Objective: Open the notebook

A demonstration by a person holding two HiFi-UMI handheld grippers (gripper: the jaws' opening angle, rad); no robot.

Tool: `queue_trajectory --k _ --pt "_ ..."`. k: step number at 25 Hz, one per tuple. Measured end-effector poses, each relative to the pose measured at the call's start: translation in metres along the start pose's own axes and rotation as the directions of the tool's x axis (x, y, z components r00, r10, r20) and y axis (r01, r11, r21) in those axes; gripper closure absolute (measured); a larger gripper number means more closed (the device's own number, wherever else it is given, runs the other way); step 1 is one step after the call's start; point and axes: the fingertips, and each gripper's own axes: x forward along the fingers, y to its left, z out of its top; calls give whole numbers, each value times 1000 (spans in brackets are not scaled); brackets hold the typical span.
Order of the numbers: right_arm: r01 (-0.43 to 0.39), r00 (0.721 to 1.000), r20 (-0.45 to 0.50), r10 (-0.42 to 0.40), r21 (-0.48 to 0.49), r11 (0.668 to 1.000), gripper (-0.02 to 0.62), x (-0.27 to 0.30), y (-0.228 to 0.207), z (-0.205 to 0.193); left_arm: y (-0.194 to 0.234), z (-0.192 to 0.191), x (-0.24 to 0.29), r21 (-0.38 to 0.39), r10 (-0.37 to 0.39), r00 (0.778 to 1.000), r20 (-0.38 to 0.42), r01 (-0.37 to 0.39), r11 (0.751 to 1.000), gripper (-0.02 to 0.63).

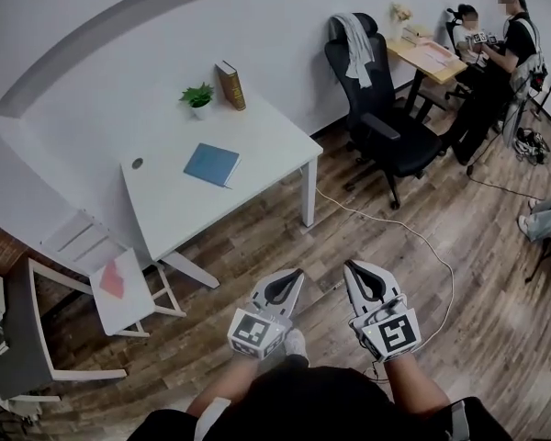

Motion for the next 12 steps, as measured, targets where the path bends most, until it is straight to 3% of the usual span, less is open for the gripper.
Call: queue_trajectory --k 7,12 --pt "0 1000 -31 0 7 1000 592 66 -2 -9 80 7 -2 6 51 999 2 -51 999 602" --pt "-19 999 -40 18 -6 1000 592 105 -5 -10 115 5 -2 -6 65 998 -1 -65 998 601"
